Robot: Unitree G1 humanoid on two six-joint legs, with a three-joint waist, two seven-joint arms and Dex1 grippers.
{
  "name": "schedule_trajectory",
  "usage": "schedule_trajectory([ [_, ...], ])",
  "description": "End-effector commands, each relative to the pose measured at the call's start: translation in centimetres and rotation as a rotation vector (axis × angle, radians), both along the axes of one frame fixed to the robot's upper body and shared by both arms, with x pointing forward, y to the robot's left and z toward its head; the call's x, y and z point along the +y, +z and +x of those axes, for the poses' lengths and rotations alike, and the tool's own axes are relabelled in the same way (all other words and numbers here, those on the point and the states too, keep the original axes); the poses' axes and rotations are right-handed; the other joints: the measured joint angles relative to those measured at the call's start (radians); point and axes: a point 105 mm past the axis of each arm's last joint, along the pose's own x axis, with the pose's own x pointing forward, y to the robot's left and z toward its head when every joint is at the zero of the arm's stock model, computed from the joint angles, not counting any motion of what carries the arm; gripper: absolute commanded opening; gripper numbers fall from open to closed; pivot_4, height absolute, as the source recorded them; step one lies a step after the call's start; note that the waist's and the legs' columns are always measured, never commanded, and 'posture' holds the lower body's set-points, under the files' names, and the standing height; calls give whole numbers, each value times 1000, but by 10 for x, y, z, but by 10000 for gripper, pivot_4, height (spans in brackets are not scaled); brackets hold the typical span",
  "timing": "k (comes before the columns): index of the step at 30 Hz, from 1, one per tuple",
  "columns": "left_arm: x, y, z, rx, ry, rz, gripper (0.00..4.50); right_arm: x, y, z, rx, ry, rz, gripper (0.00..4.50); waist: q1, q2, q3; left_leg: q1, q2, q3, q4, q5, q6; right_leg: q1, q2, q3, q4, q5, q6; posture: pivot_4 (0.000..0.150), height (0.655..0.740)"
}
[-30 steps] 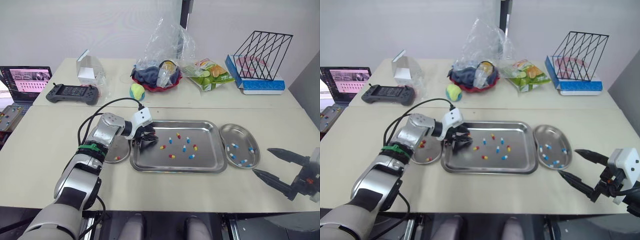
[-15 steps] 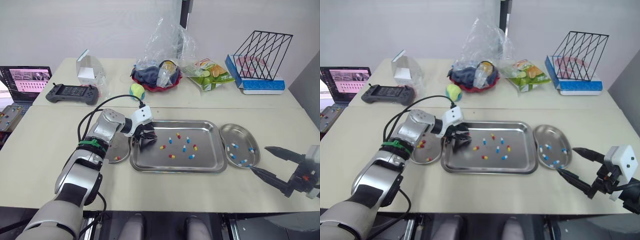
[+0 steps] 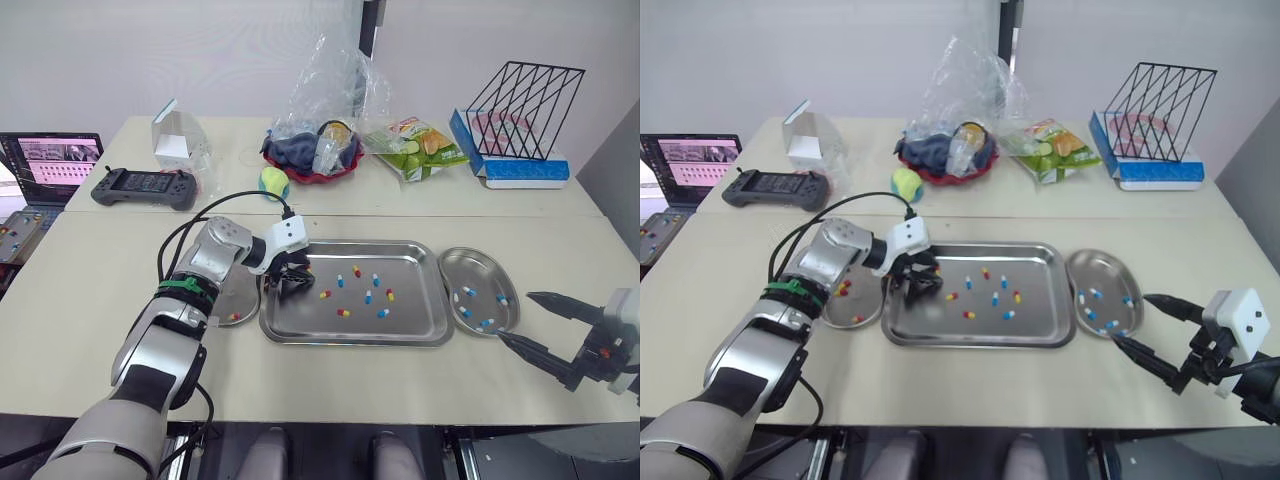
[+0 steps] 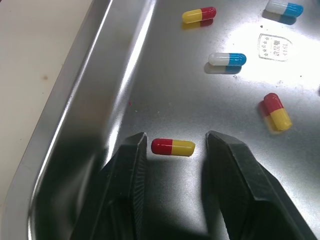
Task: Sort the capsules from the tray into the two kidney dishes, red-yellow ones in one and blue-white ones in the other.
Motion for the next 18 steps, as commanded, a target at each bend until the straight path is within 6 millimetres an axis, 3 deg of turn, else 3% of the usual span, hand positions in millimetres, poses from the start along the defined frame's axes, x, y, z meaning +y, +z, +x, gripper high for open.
schedule_trajectory([
  [1,-1,3,1,-4,-7,10,7735,1,8,1,-43,9,-25,45000,0,0,0,0,0,0,0,0,0,0,0,0,0,0,0,1500,7346],
  [2,-2,3,2,-10,-7,13,5834,2,8,1,-44,9,-26,45000,0,0,0,0,0,0,0,0,0,0,0,0,0,0,0,1500,7346],
  [10,-2,13,3,-12,2,-23,5834,2,7,3,-46,11,-25,45000,0,0,0,0,0,0,0,0,0,0,0,0,0,0,0,1500,7346],
  [14,-3,47,4,-36,-5,-137,5834,3,6,5,-44,16,-20,45000,-3,0,0,0,0,0,0,0,0,0,0,0,1,0,0,1500,7346],
  [18,14,81,4,-104,28,-184,5834,6,7,8,-47,29,-7,45000,-7,0,0,-1,0,-1,1,0,0,0,0,0,1,0,0,1500,7346],
])
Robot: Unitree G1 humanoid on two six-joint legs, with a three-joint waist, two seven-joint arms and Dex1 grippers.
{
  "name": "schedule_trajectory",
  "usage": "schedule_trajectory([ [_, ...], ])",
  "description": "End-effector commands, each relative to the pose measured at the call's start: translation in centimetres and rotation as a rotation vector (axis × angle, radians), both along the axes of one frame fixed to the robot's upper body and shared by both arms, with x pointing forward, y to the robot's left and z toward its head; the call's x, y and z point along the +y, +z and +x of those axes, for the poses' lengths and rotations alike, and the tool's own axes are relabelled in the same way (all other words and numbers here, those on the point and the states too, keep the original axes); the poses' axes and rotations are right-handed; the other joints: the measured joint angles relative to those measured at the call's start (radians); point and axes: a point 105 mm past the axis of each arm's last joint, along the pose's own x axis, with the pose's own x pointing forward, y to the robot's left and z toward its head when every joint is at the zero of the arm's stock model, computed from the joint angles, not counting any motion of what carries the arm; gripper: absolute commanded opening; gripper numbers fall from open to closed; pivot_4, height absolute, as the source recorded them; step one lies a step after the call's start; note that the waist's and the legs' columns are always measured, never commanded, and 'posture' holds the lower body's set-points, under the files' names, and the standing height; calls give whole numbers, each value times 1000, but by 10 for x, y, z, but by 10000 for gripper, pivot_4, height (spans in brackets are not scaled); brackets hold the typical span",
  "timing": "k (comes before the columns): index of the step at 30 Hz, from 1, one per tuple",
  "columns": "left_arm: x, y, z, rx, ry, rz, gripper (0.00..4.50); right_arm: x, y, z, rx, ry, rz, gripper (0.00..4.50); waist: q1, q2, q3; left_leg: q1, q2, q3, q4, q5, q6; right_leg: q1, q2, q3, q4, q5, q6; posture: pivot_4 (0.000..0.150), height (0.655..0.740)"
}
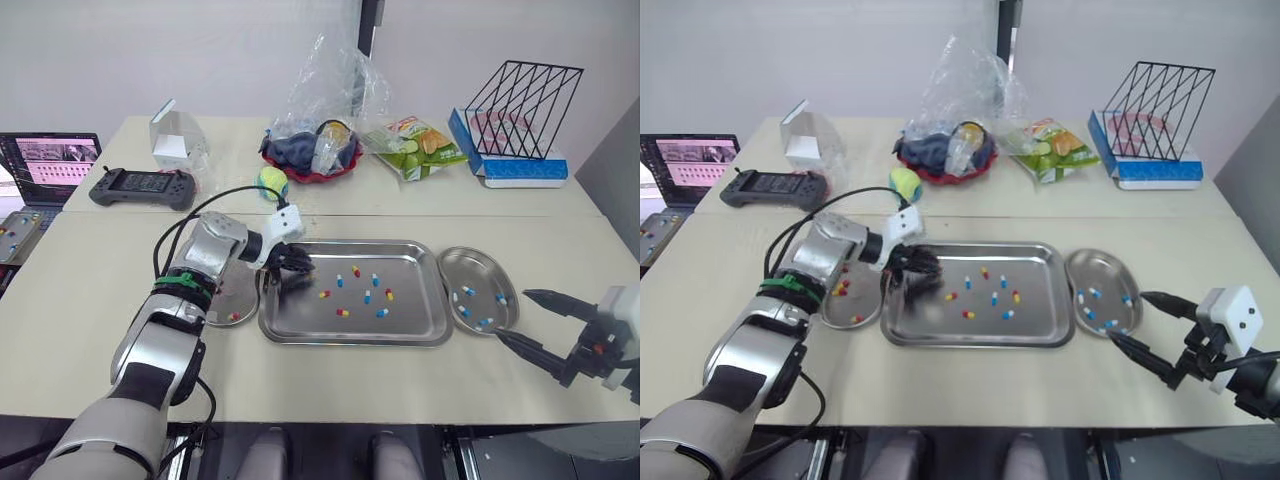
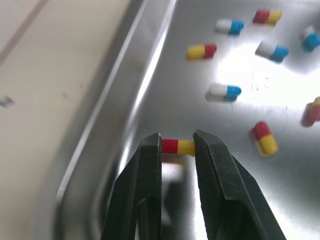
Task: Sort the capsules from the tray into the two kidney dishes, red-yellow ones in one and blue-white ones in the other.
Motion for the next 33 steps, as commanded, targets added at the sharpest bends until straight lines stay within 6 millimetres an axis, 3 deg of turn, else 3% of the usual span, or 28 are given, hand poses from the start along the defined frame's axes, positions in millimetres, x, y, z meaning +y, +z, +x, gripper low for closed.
schedule_trajectory([
  [1,12,51,1,-99,26,-80,5834,3,8,1,-39,21,-10,45000,-1,0,0,0,0,0,0,0,0,0,0,0,0,0,0,1500,7346],
  [3,29,64,-1,-103,65,-101,5834,5,8,2,-37,37,-5,45000,-2,0,0,0,0,0,0,0,0,0,0,0,0,0,0,1500,7346],
  [6,69,63,-7,-109,144,-54,5834,8,8,4,-35,56,3,45000,-9,1,0,1,0,0,0,0,0,0,0,0,0,0,0,1500,7346],
  [11,89,60,-15,-98,161,-56,5834,9,9,6,-36,68,7,45000,-1,1,0,1,0,0,-1,0,0,0,0,0,1,0,0,1500,7346],
  [15,157,25,-30,-51,338,25,5834,18,13,17,-44,120,13,45000,-12,1,0,-1,0,-1,4,-1,1,0,0,1,1,0,0,1500,7346],
  [22,159,4,-41,-10,340,17,5834,21,16,20,-53,139,2,45000,5,0,0,-3,0,-2,6,-2,3,1,0,-1,2,0,0,1500,7346],
  [33,145,11,-42,-17,298,-40,5834,20,16,17,-50,136,-1,45000,-1,0,0,-2,-1,-3,6,-2,3,0,0,-1,4,0,1,1500,7346],
])
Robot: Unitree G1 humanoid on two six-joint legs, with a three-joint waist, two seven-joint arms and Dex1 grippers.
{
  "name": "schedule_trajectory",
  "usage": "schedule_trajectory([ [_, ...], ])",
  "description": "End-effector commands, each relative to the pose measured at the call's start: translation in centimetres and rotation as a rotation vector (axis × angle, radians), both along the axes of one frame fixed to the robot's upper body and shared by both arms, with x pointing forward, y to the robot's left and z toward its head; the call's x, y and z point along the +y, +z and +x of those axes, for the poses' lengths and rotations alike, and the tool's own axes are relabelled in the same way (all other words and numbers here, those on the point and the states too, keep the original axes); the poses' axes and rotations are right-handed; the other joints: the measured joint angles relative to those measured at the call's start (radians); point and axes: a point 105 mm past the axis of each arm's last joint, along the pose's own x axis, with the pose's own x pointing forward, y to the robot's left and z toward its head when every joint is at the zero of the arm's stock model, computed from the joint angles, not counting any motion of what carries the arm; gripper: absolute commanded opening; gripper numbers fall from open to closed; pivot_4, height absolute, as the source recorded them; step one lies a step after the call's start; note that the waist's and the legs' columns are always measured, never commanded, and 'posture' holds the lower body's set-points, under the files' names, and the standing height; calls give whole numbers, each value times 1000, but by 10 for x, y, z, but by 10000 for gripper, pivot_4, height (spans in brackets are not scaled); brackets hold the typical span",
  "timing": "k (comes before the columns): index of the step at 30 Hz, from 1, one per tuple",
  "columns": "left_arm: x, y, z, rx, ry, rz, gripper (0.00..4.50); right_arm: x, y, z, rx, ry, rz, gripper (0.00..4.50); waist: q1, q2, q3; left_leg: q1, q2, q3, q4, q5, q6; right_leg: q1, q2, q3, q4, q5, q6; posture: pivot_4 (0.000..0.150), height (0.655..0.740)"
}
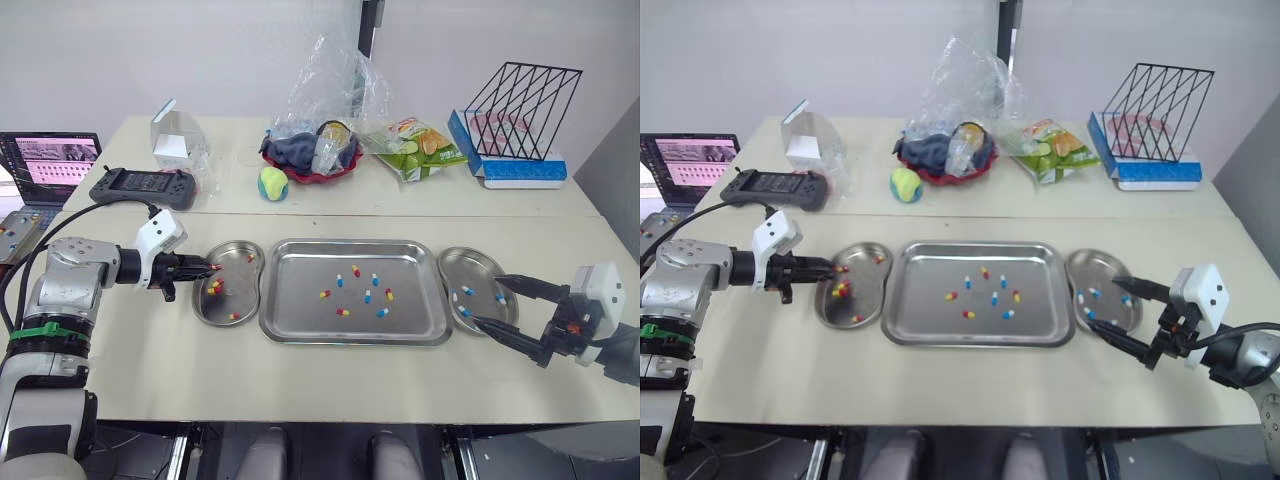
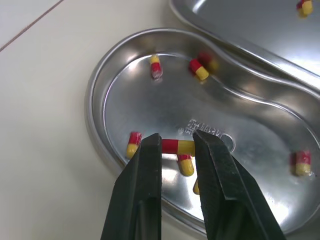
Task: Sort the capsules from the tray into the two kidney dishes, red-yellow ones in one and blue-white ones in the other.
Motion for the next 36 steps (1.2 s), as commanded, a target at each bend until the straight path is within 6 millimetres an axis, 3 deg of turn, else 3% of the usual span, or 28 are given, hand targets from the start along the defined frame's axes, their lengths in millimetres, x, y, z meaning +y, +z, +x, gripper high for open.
schedule_trajectory([
  [1,-11,19,2,-63,-49,-19,5834,0,12,-2,-50,6,-24,45000,1,0,0,0,0,0,0,0,0,0,0,0,0,0,0,1500,7346],
  [7,-19,3,-2,-35,-113,60,5834,0,12,-2,-52,8,-22,45000,1,0,0,0,0,0,0,0,0,0,0,0,0,0,0,1500,7346],
  [13,-18,3,0,-29,-103,44,5834,0,12,-3,-52,6,-22,45000,0,0,0,0,0,0,0,0,0,0,0,0,0,0,0,1500,7346],
  [15,-18,4,0,-15,-97,26,14695,0,12,-3,-51,5,-22,45000,1,0,0,0,0,0,0,0,0,0,0,0,0,0,0,1500,7346],
  [24,-16,11,2,-24,-87,-8,43983,-1,13,-1,-52,7,-24,45000,1,0,0,0,0,0,0,0,0,0,0,0,0,0,0,1500,7346],
  [29,-9,17,-1,-29,-69,-47,44567,-2,13,0,-49,10,-23,45000,0,0,0,0,0,0,0,0,0,0,0,0,0,0,0,1500,7346],
  [33,1,36,-1,-92,-30,-127,44567,-3,14,3,-52,12,-23,45000,0,0,0,0,0,0,0,0,0,0,0,0,0,0,0,1500,7346],
  [36,41,71,-17,-266,52,-260,44567,-15,16,9,-70,-31,-3,45000,-5,0,0,0,0,0,0,0,0,0,0,0,0,0,0,1500,7346],
])
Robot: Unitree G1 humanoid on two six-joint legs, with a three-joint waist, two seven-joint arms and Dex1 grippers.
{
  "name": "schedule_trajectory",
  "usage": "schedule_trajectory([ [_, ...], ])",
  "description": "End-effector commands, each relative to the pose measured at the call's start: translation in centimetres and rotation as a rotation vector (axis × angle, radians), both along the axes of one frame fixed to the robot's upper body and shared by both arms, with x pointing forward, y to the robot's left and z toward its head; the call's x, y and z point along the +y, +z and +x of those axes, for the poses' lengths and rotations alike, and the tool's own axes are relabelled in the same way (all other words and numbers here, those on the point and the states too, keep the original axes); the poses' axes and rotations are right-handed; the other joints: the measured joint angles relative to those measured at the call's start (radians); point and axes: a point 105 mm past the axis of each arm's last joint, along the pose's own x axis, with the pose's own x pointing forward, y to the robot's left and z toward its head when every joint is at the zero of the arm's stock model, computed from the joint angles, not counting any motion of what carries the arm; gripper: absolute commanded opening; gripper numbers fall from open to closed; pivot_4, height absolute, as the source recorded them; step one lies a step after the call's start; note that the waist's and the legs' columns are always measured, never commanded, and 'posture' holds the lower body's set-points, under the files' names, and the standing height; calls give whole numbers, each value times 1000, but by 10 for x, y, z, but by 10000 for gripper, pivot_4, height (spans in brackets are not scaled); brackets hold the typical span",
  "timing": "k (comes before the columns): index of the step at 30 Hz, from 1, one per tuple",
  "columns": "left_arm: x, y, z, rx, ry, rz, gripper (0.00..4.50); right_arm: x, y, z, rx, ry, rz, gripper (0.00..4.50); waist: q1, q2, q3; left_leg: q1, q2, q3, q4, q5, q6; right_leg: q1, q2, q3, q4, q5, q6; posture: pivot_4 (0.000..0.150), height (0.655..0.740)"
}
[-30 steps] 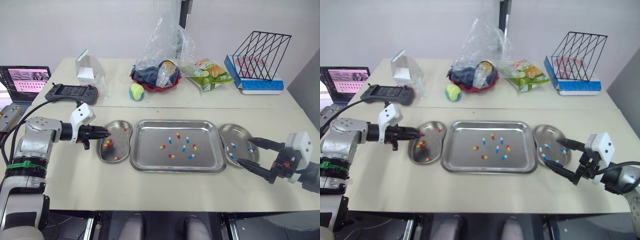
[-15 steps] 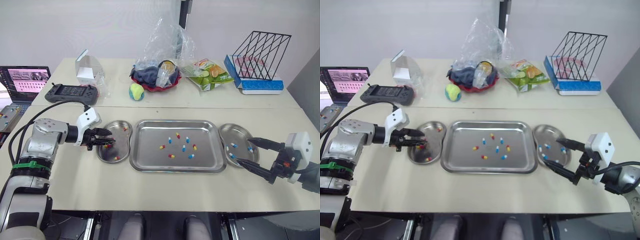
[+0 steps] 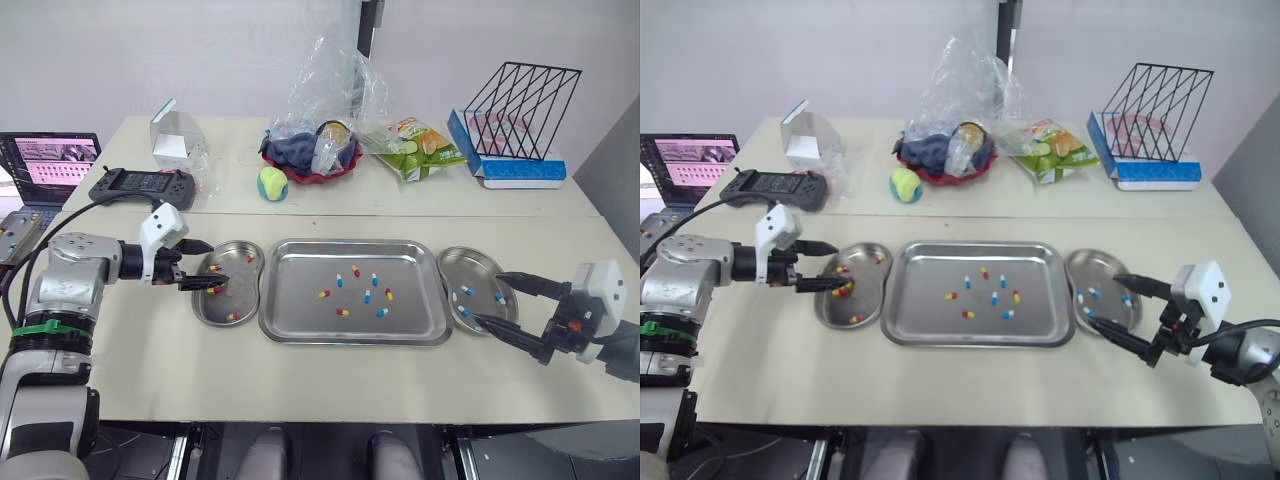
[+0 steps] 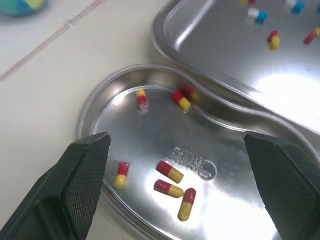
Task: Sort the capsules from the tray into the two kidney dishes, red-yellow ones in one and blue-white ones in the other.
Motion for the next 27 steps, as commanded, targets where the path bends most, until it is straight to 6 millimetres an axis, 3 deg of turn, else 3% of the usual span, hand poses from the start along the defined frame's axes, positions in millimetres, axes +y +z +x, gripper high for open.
schedule_trajectory([
  [1,41,45,-17,-198,90,-98,44567,-14,10,4,-57,-42,-1,45000,-9,0,0,0,0,0,0,0,0,-1,0,0,0,0,0,1500,7346],
  [6,81,39,-33,-286,293,-107,44567,-36,3,9,-71,-121,-4,45000,-17,2,-1,3,0,2,-1,-3,4,0,0,0,0,0,0,1500,7346],
  [8,98,35,-45,-278,376,-195,44567,-48,1,13,-87,-181,12,45000,-16,2,-1,3,1,2,-1,-3,4,0,0,0,0,0,0,1500,7346],
  [11,109,19,-60,-274,434,-167,44567,-62,-6,16,-101,-249,25,45000,-15,1,-1,3,1,2,-1,-3,4,0,0,0,0,0,0,1500,7346],
  [14,124,5,-71,-252,576,-292,44567,-83,-14,20,-130,-357,44,45000,-7,1,-1,3,1,2,-1,-3,4,0,0,0,-2,0,0,1500,7346],
  [19,130,-10,-86,-262,647,-263,44567,-102,-22,20,-146,-451,101,45000,0,1,-1,4,1,4,-1,-3,4,0,0,1,-4,0,0,1500,7346],
  [27,134,-11,-88,-276,680,-255,44567,-105,-26,20,-153,-470,112,45000,3,2,-1,5,1,6,0,-3,3,0,0,3,-4,0,0,1500,7346],
])
